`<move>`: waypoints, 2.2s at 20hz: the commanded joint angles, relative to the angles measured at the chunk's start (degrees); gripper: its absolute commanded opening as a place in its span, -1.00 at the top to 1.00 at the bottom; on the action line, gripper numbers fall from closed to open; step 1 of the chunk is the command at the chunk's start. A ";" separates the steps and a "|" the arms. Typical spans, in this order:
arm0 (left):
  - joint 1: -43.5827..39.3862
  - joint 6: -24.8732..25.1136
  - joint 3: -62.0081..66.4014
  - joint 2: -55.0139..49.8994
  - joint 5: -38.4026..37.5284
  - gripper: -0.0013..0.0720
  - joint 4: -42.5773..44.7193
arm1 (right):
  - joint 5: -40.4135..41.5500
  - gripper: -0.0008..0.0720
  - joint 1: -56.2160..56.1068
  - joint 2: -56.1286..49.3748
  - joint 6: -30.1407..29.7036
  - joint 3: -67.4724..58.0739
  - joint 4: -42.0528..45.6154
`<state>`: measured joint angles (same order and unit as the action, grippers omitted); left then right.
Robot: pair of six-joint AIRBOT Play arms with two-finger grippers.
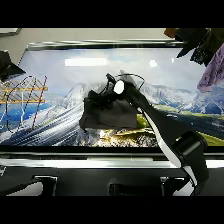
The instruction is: Fold the clothes and pants, and hang the long-sleeved shirts on hangers.
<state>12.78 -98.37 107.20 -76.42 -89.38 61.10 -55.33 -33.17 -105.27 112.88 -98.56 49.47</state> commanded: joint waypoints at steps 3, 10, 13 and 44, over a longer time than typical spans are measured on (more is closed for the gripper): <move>0.04 -0.09 -0.02 0.04 0.00 0.91 0.00 | -2.89 -0.06 -0.24 2.32 -8.33 -0.04 -13.90; 0.07 -0.17 -0.02 0.04 0.00 0.91 0.00 | -15.34 -0.27 13.38 13.25 -10.34 -0.04 -2.05; 0.07 -0.13 -0.02 0.04 0.00 0.91 0.00 | -24.70 -0.33 24.59 15.02 -13.81 0.02 4.22; 0.04 0.87 -0.02 -0.04 0.00 0.91 0.00 | -7.72 0.89 29.73 5.40 -35.76 31.39 -16.13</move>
<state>12.78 -97.86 107.20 -76.42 -89.38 61.08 -63.16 -3.03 -99.81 77.12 -67.18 36.51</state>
